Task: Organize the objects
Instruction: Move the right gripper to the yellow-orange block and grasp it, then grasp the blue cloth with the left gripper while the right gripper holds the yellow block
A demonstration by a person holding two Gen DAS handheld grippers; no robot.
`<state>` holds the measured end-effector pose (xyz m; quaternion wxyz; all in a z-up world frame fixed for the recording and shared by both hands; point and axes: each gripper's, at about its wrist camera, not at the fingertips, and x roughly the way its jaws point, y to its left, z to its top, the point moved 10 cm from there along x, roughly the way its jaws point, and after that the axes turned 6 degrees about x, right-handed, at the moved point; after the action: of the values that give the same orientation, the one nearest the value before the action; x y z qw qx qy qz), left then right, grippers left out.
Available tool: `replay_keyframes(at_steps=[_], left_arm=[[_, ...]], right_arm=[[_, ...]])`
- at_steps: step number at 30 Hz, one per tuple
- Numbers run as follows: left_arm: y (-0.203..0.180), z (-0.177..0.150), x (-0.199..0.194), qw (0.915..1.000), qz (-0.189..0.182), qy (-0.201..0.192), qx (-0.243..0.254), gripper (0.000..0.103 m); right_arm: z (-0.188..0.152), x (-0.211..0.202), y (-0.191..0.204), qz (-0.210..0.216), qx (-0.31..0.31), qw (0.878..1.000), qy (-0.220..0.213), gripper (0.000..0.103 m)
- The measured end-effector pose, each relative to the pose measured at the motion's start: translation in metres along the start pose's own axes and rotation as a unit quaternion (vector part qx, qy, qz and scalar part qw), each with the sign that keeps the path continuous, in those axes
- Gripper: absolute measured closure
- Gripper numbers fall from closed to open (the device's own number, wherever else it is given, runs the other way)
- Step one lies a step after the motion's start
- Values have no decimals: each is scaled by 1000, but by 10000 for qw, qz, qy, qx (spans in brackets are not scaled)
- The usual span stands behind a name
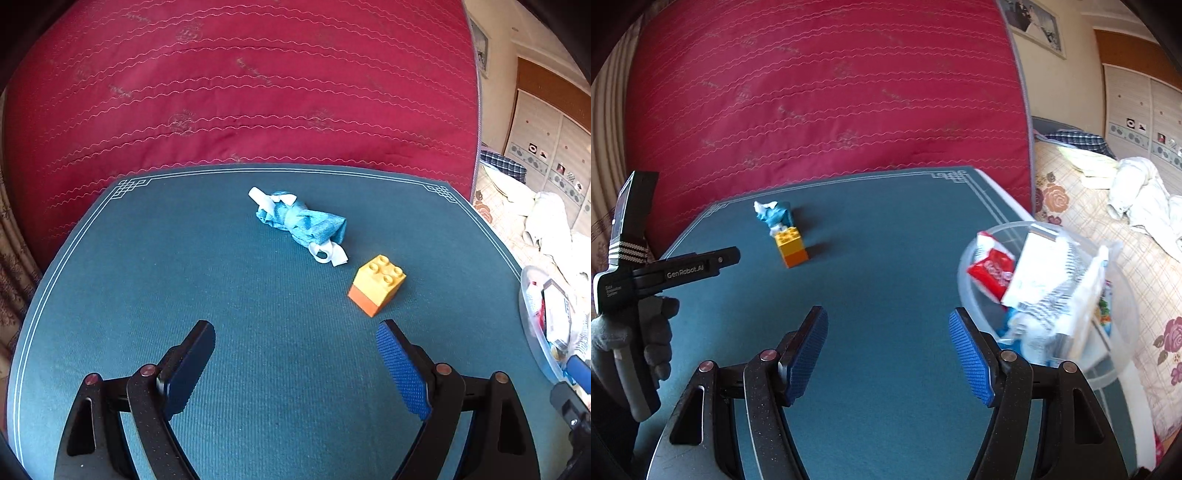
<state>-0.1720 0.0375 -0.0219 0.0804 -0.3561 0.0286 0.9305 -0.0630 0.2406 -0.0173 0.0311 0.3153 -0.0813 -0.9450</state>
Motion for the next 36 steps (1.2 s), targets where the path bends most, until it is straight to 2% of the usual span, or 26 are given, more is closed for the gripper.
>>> replay_keyframes(at_steps=[7,18,23,25,28,36], left_arm=[[28,-4,15,9995,130,101,-258,11],[74,-13,22,9954,429,201,-829,11],[86,-16,26,9936,550,247,-953,11],[85,-17,27,9938,577,260,-917,11],[83,-17,27,9942,591,254,-856,11],[81,-16,30,9948,678,244,-726,11]], right_arm=[[12,58,42,491,30,9982,358,33],[34,142,104,690,-359,9948,651,35],[38,170,117,665,-371,9937,829,50],[38,176,120,662,-392,9933,867,54],[35,182,123,663,-433,9926,923,68],[27,162,104,694,-176,9947,741,69]])
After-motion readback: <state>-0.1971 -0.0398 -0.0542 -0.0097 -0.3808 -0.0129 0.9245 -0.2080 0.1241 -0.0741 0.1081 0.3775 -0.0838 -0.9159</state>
